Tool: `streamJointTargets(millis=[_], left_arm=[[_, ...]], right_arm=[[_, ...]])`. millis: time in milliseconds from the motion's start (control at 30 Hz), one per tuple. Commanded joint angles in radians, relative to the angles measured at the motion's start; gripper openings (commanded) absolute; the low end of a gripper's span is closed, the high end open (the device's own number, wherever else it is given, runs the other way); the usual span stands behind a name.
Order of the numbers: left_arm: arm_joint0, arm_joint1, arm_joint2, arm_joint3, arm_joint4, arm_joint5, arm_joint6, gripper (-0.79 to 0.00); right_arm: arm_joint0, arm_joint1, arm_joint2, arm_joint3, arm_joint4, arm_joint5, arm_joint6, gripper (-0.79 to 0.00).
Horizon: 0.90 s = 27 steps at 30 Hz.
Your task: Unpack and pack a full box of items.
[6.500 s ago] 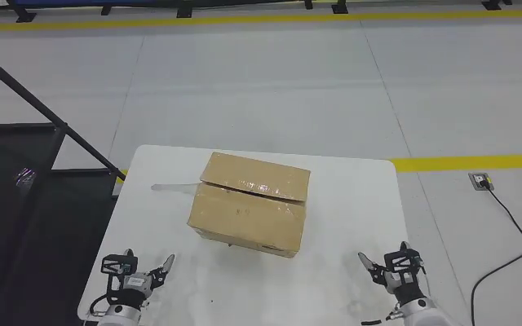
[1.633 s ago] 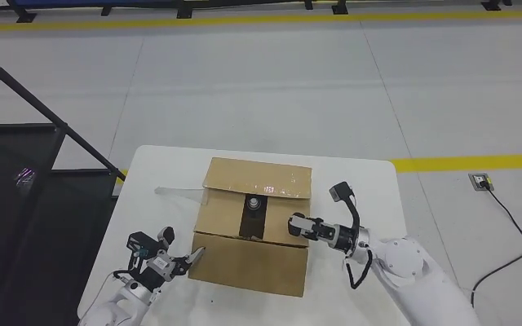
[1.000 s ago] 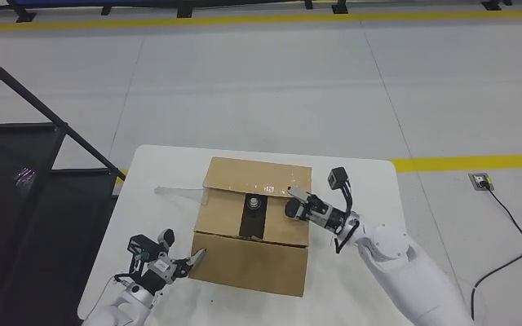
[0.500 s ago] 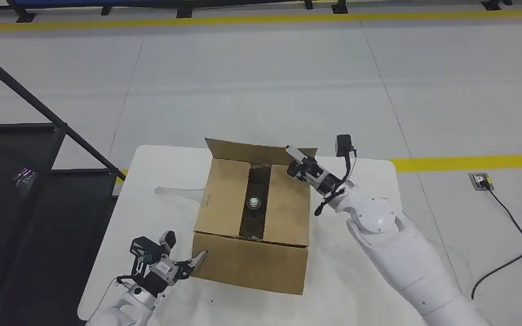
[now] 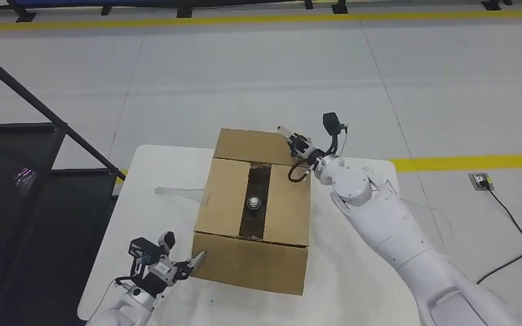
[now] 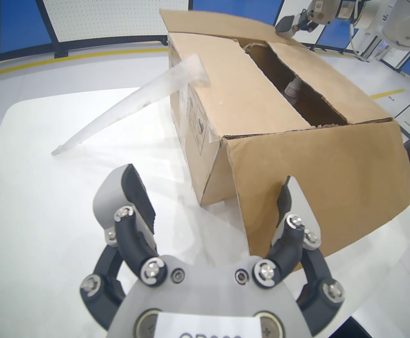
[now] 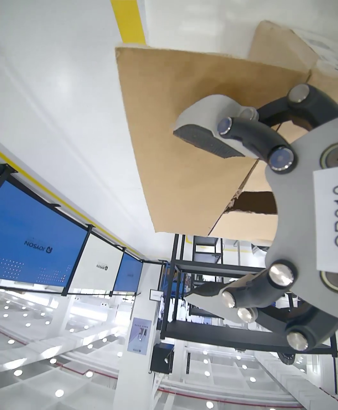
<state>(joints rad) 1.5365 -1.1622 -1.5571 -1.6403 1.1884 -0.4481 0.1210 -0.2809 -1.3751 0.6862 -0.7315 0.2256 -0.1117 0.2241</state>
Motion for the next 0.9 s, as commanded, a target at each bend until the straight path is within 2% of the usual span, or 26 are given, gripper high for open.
streamJointTargets(millis=[0, 167, 267, 400, 600, 767, 867], left_arm=[[0.000, 0.000, 0.000, 0.003, -0.001, -0.002, -0.001, 0.000], [-0.002, 0.003, 0.000, 0.013, 0.012, -0.013, -0.003, 0.000], [0.005, 0.003, -0.006, 0.011, 0.007, -0.016, 0.013, 0.000], [0.030, 0.006, -0.029, -0.014, -0.038, -0.047, 0.038, 0.000], [0.073, 0.014, -0.123, -0.066, -0.139, -0.082, 0.059, 0.000], [0.059, 0.013, -0.166, -0.054, -0.180, 0.019, 0.030, 0.000], [0.014, 0.011, -0.139, -0.013, -0.030, 0.163, 0.011, 0.000]], right_arm=[[0.019, -0.021, -0.015, 0.052, 0.005, 0.004, 0.017, 0.000], [0.051, -0.064, -0.031, 0.146, 0.022, 0.002, 0.055, 0.000], [0.053, -0.078, -0.015, 0.179, 0.052, -0.073, 0.056, 0.000], [0.047, -0.078, 0.023, 0.181, 0.088, -0.197, 0.085, 0.000], [-0.005, -0.056, 0.076, 0.079, 0.117, -0.308, 0.233, 0.000], [-0.085, -0.032, 0.110, -0.060, 0.137, -0.291, 0.389, 0.000], [-0.132, -0.016, 0.104, -0.151, 0.062, -0.301, 0.468, 0.000]])
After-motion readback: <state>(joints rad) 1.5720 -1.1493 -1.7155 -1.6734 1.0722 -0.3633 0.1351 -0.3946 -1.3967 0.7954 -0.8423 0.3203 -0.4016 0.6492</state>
